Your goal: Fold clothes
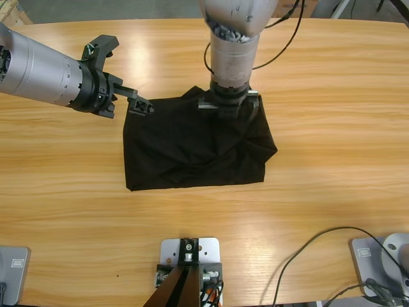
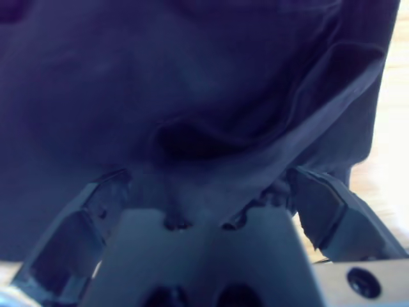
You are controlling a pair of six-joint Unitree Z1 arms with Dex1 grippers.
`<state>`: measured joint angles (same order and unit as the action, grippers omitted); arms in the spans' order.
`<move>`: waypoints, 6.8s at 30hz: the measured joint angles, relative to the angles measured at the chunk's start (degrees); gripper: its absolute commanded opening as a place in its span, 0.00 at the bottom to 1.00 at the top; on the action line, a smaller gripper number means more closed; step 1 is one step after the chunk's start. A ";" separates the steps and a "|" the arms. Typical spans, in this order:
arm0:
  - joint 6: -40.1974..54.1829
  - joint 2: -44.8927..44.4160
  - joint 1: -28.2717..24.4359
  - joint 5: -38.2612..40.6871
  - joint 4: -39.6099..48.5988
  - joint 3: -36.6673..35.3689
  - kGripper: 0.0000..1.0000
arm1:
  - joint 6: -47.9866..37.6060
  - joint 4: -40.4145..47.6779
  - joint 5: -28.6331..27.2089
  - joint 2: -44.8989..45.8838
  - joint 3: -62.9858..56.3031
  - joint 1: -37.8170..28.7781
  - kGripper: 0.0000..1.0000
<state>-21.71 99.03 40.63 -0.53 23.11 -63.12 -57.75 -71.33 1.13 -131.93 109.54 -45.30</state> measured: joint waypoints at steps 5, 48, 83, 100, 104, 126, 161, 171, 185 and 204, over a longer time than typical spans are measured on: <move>-0.06 0.00 -0.11 0.01 -0.34 0.00 1.00 | 0.00 -0.79 -0.02 -1.72 0.78 1.91 0.76; -0.25 -1.61 0.22 2.02 -2.60 4.15 1.00 | 2.41 -15.09 -13.55 5.07 -4.46 -0.38 1.00; -1.94 -8.78 6.62 6.77 3.25 2.44 0.71 | 40.05 33.24 16.49 24.44 -44.00 11.94 0.00; -2.24 -8.78 6.62 6.69 3.25 1.23 0.72 | 37.19 38.88 18.57 26.20 -55.58 9.66 0.00; -2.24 -8.77 6.63 6.68 3.25 1.22 0.72 | 35.76 37.57 18.72 28.73 -58.29 8.67 0.00; 4.09 -0.61 13.89 2.98 8.30 1.02 0.00 | 49.59 42.53 32.71 34.93 -48.31 18.18 0.00; 8.06 8.34 15.13 -0.46 -1.48 5.98 0.00 | 50.46 56.13 45.61 14.42 -47.63 19.27 0.00; 8.06 8.33 15.13 1.54 -2.19 8.53 0.00 | 47.69 61.70 41.01 10.56 -46.06 19.28 0.00; 8.15 7.43 15.13 4.63 -3.67 11.07 0.00 | 43.75 63.39 30.67 9.13 -44.96 22.57 0.00; 8.54 -4.79 15.43 7.36 -0.20 13.04 0.00 | 43.60 55.44 27.04 26.63 -44.74 24.40 0.00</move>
<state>-13.16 94.24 56.06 6.82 22.91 -50.08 -14.14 -15.89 28.16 -105.30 64.79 -20.90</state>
